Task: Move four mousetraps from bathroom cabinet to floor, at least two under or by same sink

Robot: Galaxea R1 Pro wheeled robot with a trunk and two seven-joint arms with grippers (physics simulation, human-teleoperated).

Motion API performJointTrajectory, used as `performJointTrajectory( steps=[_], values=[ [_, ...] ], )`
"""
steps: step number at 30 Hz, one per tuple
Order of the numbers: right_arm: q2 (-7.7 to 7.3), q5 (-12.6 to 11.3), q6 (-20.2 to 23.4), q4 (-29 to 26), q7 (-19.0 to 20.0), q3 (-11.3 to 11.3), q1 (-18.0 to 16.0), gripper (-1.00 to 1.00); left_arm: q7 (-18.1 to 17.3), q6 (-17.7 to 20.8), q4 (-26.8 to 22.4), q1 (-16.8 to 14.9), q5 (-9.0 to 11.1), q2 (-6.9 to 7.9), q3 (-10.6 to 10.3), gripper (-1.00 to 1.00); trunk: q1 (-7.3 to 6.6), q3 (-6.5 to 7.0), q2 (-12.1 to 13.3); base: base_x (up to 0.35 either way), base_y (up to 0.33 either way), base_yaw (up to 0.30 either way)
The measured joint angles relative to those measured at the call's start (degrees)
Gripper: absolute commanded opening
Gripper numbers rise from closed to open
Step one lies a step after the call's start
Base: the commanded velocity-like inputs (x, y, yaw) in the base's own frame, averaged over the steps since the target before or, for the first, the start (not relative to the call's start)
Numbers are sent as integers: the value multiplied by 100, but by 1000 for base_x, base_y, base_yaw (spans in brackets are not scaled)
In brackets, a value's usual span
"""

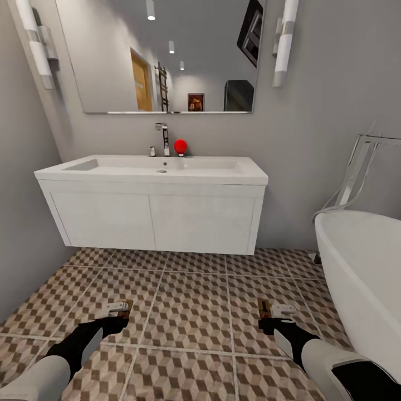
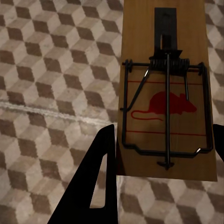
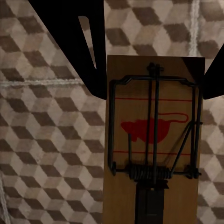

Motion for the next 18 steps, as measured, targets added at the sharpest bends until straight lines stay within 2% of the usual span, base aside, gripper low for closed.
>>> performJointTrajectory(
  steps=[18],
  values=[
    [3,0,59,4,1,10,0,-100,-7,8,-2,0,8,-24,-5,-100,-2,0,0,261,0,0]
  ],
)
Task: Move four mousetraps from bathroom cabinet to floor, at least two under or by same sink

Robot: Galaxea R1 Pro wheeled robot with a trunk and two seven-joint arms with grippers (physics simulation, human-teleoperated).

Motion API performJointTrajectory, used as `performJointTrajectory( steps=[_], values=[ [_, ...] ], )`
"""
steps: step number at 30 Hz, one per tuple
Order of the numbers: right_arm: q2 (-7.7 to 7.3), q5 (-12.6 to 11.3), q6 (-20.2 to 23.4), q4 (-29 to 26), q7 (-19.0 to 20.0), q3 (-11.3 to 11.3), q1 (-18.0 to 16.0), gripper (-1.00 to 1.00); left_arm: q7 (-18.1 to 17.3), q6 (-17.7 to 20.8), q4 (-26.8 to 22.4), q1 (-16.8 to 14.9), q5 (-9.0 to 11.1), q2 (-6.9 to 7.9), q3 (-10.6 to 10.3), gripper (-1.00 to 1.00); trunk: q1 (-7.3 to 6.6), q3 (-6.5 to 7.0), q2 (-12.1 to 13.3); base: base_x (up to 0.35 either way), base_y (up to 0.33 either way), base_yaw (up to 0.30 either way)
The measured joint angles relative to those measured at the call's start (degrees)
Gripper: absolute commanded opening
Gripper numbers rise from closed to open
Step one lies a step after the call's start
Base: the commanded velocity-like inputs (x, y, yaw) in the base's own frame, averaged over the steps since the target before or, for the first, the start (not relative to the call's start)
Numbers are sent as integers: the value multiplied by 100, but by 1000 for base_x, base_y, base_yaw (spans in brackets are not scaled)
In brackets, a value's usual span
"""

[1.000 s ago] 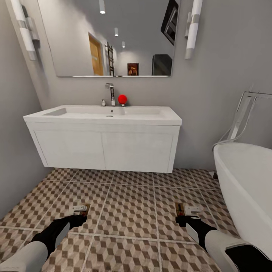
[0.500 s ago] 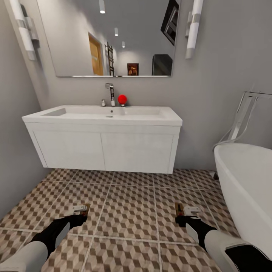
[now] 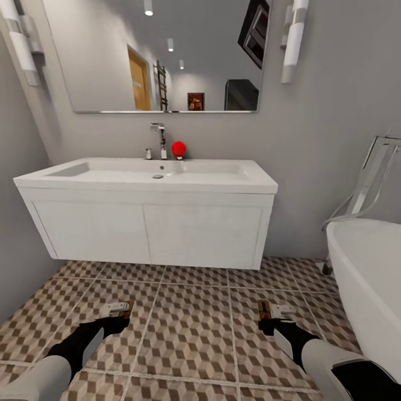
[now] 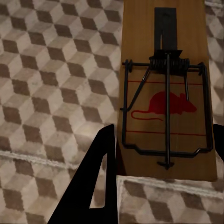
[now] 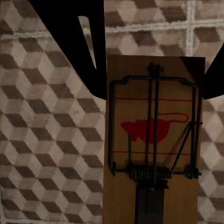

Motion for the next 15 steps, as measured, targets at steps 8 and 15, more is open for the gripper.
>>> performJointTrajectory(
  steps=[8,15],
  values=[
    [-3,-1,160,-1,25,8,1,-100,-1,12,-1,2,2,0,3,-100,2,0,0,54,48,0],
    [-4,1,165,-3,33,11,2,-100,0,14,-1,1,2,-4,3,-100,2,0,0,2,293,0]
  ],
)
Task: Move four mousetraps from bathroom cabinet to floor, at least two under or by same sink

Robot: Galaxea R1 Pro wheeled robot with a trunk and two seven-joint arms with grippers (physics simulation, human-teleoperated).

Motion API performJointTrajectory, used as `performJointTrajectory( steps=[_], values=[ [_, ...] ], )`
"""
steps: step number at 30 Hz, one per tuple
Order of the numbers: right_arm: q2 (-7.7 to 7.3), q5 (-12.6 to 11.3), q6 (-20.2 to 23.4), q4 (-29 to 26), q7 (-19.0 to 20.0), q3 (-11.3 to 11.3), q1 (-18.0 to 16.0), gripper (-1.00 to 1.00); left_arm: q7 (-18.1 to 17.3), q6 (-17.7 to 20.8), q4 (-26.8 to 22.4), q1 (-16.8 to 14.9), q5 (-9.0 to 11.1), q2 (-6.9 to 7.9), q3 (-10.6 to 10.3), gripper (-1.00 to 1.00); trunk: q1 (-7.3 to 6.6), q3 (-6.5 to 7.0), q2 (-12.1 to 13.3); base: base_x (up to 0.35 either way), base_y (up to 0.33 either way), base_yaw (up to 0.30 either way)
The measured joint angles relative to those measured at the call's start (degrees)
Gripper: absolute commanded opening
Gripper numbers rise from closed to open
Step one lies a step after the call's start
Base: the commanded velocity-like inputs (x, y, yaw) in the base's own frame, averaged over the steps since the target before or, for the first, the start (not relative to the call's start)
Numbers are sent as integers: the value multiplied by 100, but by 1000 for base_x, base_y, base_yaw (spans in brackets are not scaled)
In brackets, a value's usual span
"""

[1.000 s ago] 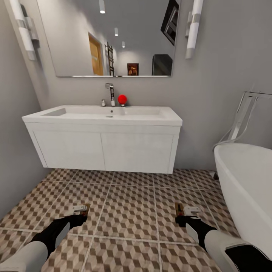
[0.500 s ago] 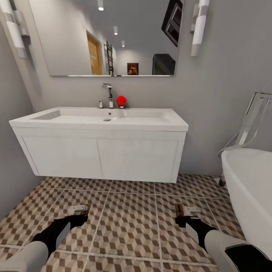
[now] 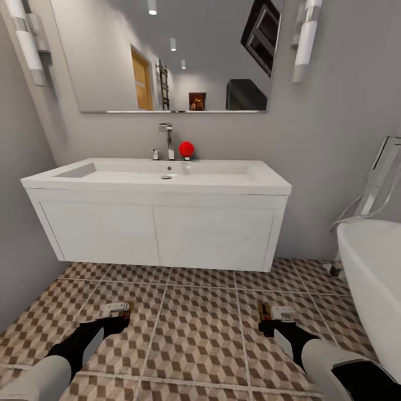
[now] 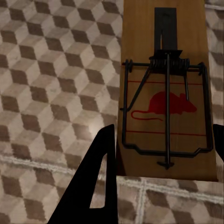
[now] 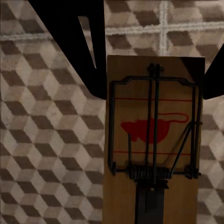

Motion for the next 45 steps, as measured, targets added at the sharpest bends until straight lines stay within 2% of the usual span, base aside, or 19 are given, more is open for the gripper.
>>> performJointTrajectory(
  steps=[6,20,25,27,31,34,45],
  values=[
    [0,1,6,2,2,5,-1,-100,-1,-1,1,-1,0,2,-5,-100,0,0,0,0,216,-1],
    [26,-17,34,0,-67,-3,-2,-100,-2,-24,1,-1,-2,-5,0,-100,0,0,0,1,12,-86],
    [21,-19,41,0,-62,5,-2,-100,-2,-16,9,-4,1,-9,-4,-100,-3,0,0,201,0,-2],
    [21,-27,134,2,-68,14,-1,-100,-2,-13,15,-4,14,-12,-3,-100,-3,0,0,301,0,0],
    [32,79,808,3,-155,28,-1,-100,-2,-12,41,-6,43,-13,-1,-100,-3,0,0,317,0,0],
    [29,116,1075,-3,-179,32,-1,-100,-3,-11,53,-5,50,-19,0,-100,-3,0,0,322,0,0],
    [29,123,966,-6,-188,16,-2,-100,-10,4,7,0,13,-32,9,-100,0,0,0,127,0,0]
  ],
)
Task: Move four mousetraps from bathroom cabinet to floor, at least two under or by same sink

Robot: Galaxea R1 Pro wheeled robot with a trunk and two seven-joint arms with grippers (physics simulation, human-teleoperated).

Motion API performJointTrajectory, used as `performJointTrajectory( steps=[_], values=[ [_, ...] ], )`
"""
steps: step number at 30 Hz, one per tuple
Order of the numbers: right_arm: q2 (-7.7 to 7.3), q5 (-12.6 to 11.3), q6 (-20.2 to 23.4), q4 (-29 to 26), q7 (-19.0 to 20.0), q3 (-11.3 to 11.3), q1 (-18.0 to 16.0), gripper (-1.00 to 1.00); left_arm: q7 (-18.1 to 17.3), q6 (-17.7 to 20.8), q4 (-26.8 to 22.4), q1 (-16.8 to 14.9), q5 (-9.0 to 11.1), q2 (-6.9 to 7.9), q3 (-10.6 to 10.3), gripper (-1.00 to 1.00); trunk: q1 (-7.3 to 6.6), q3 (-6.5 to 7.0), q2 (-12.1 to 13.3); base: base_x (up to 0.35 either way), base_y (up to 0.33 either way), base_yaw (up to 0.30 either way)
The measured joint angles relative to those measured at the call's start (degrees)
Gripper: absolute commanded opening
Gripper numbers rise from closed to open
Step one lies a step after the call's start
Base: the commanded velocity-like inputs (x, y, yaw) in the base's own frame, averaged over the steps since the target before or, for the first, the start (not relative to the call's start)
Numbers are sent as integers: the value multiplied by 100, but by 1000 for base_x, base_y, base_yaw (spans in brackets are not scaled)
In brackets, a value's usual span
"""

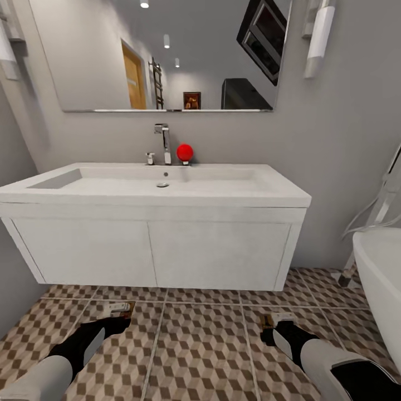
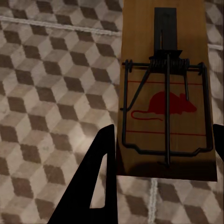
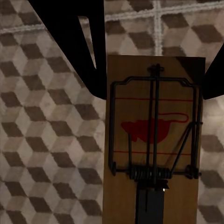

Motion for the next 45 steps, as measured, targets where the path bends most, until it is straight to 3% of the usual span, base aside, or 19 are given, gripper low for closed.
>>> performJointTrajectory(
  steps=[5,13,45],
  values=[
    [-2,-2,-19,0,4,0,0,-100,0,0,0,1,13,-100,6,-100,0,0,0,2,0,0],
    [-9,-1,-33,0,3,7,0,-100,0,10,-4,-1,5,-130,6,-100,0,0,0,0,0,0],
    [-10,-16,-378,0,16,-38,0,-100,-1,214,-15,0,4,-140,-9,-100,83,-709,-43,0,0,0]
  ],
)
